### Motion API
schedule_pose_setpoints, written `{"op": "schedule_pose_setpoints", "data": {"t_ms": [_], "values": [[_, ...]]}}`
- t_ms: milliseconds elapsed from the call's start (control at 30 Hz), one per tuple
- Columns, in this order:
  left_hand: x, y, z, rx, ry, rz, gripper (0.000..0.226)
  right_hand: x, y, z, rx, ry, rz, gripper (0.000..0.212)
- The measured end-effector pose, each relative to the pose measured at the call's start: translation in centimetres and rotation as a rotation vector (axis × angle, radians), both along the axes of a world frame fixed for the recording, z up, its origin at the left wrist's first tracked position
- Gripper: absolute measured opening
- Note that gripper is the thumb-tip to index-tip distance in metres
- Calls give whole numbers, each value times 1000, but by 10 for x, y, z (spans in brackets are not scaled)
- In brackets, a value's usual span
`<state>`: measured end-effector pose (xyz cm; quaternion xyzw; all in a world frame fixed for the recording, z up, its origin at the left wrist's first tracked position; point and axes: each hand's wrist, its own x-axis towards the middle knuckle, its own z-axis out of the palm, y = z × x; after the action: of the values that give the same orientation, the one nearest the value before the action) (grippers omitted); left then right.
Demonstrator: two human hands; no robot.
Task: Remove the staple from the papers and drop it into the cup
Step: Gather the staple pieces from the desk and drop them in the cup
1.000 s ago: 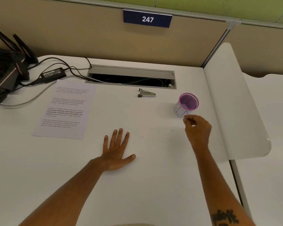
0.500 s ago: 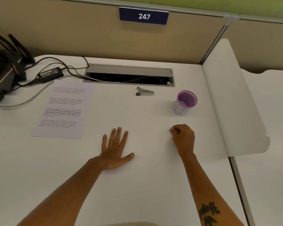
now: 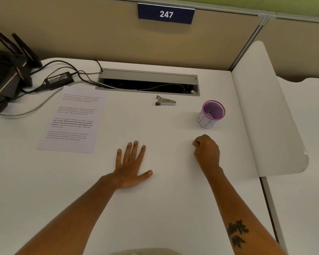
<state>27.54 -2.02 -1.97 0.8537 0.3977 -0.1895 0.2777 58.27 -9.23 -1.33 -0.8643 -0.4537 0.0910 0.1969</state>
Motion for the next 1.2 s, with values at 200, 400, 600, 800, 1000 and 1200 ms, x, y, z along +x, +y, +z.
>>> {"op": "schedule_pose_setpoints", "data": {"t_ms": [200, 400, 600, 800, 1000, 1200], "values": [[0, 0, 1, 5, 14, 0, 100, -10, -1, 0, -72, -50, 13, 23], [0, 0, 2, 3, 15, -6, 104, -5, -5, -2, -140, -33, 88, 23], [0, 0, 2, 9, 6, -5, 100, 21, 9, 41, 6, 58, 20, 27], [0, -1, 5, 2, 12, -6, 99, 70, 51, 106, 176, 34, -99, 12], [0, 0, 2, -1, 15, -2, 102, 96, 71, 109, 157, 27, -107, 5], [0, 1, -1, 2, 7, 5, 110, 101, 70, 109, 198, -46, -59, 8]]}}
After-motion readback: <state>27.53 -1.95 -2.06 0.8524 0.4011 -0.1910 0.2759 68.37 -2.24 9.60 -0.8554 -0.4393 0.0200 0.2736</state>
